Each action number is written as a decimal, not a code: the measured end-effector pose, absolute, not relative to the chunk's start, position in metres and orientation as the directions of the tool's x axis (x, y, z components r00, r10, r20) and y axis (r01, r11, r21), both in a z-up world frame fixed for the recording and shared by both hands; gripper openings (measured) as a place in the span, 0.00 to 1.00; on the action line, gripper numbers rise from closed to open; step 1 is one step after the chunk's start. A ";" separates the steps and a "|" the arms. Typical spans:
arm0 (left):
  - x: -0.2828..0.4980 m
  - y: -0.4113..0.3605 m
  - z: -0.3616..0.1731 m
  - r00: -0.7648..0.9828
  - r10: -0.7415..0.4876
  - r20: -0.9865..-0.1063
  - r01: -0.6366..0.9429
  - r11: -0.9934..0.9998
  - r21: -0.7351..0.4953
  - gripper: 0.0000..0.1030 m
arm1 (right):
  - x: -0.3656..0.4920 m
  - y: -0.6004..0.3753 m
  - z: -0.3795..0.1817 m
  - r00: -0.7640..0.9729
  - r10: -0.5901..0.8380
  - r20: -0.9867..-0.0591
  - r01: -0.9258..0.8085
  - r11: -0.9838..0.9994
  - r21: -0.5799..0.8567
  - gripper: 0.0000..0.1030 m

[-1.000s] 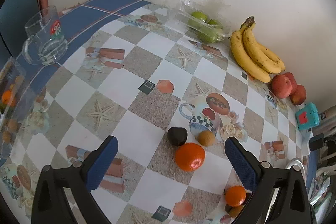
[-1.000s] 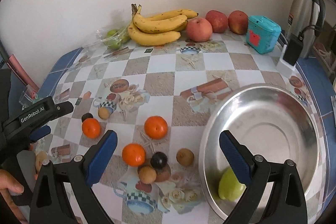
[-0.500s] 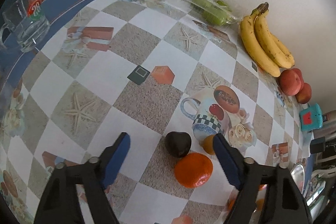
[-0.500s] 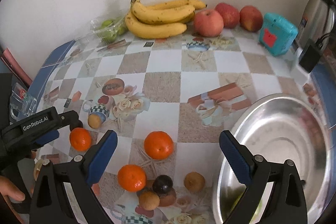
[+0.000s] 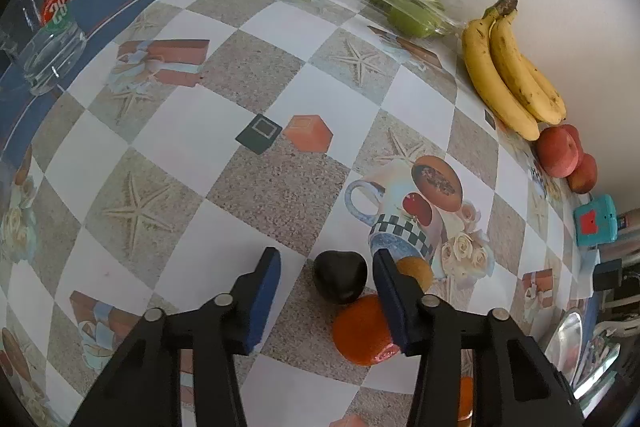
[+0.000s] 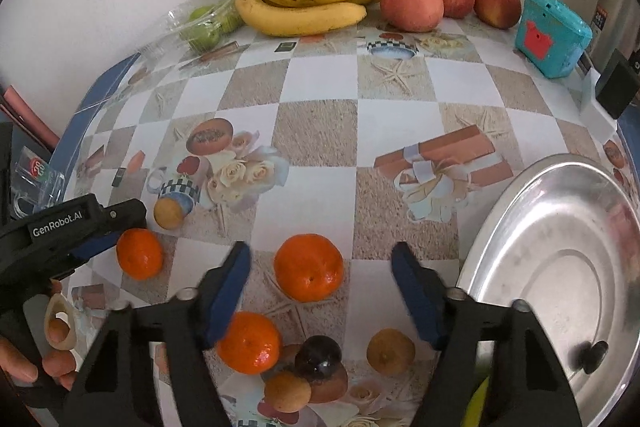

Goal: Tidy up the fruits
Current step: 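Grasp a dark plum with the left tool while the right tool grasps an orange, then carry the plum and orange over the steel basin with both tools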

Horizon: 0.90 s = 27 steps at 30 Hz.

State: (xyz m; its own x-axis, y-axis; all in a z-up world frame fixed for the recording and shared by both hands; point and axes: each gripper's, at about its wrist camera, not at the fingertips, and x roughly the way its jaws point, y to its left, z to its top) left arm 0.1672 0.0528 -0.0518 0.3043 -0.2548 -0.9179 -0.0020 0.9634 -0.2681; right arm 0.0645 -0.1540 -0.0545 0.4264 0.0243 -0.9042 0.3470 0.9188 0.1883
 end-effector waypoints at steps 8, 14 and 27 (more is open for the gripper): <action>0.166 0.054 -0.048 0.301 -0.296 -0.906 0.004 0.951 -0.309 0.29 | 0.065 -0.153 -0.062 0.415 0.044 -0.909 0.339 0.920 0.199 0.55; 0.166 0.055 -0.044 0.310 -0.290 -0.905 0.000 0.952 -0.305 0.29 | 0.065 -0.153 -0.064 0.418 0.069 -0.906 0.332 0.917 0.223 0.43; 0.158 0.056 -0.006 0.387 -0.301 -0.872 0.025 0.948 -0.316 0.29 | 0.054 -0.159 -0.039 0.500 0.100 -0.860 0.321 0.901 0.291 0.36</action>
State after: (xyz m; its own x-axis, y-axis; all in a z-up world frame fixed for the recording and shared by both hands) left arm 0.1577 0.0563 -0.0062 0.3868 -0.3006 -0.8718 0.0248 0.9484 -0.3160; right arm 0.0544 -0.1591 -0.0394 0.4997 0.1001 -0.8604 0.3212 0.9011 0.2914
